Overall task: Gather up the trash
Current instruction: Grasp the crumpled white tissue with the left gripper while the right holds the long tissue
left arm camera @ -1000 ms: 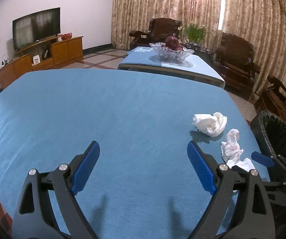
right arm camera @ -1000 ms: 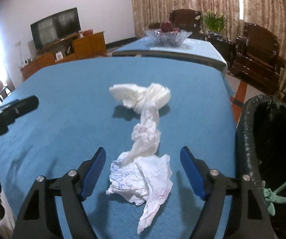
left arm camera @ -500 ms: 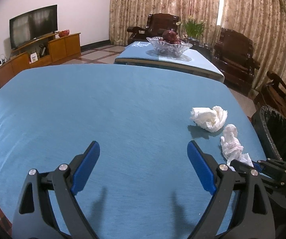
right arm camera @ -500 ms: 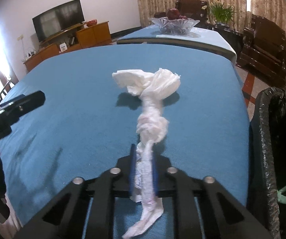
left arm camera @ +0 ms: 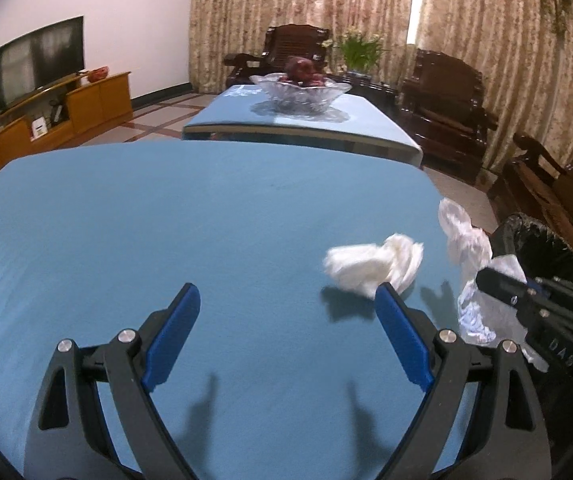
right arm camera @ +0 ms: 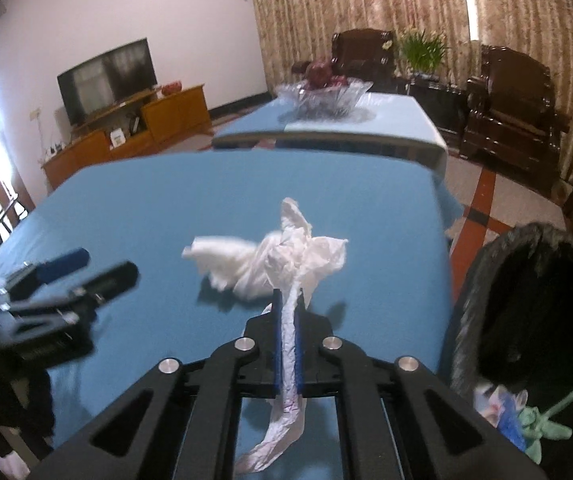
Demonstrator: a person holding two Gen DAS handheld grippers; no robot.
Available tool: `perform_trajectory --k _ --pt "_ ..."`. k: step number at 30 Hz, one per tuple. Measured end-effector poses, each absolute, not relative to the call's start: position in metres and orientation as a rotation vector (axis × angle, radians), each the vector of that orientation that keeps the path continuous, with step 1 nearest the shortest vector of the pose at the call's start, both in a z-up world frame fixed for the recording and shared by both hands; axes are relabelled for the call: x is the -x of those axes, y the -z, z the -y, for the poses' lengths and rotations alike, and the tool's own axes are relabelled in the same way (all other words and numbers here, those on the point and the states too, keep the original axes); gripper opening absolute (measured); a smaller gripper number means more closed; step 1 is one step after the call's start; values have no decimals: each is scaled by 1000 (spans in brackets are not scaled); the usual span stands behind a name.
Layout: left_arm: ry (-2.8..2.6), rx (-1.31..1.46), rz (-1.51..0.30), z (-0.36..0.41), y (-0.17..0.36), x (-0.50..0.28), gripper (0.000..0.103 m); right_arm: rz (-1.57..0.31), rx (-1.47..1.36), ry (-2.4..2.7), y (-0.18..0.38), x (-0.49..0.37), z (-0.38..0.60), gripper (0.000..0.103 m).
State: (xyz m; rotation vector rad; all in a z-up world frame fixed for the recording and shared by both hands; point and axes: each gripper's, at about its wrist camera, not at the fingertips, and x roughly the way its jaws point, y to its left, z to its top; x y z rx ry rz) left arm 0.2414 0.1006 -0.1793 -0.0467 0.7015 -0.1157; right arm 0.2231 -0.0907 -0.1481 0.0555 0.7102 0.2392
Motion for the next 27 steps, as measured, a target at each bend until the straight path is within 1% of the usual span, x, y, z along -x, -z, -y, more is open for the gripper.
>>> perform_trajectory --k 8,9,11,14,16,17,19,21,24,27 --pt "181 37 -735 -69 193 -281 87 -699 -78 -210 149 -248 111 5" --pt "189 39 -747 -66 197 -286 86 -698 -80 -210 149 -250 112 5" --pt "204 43 -769 -61 202 -293 81 -696 -80 -211 149 -253 114 5" --pt "231 57 -813 -54 210 -303 68 -694 -81 -210 151 -254 116 5" --pt "257 71 -843 -49 216 -308 52 -695 -85 -207 153 -256 118 5" --pt "277 81 -856 -47 219 -308 48 -696 -88 -206 153 -256 119 5" --pt "297 84 -856 -42 220 -308 29 -697 -91 -203 154 -256 121 5" --pt "305 78 -848 -38 218 -306 20 -698 -93 -202 154 -255 123 5" --pt "303 74 -819 -35 209 -302 16 -690 -95 -202 149 -253 124 5" --pt "295 71 -778 -37 194 -294 15 -675 -93 -203 142 -249 125 5"
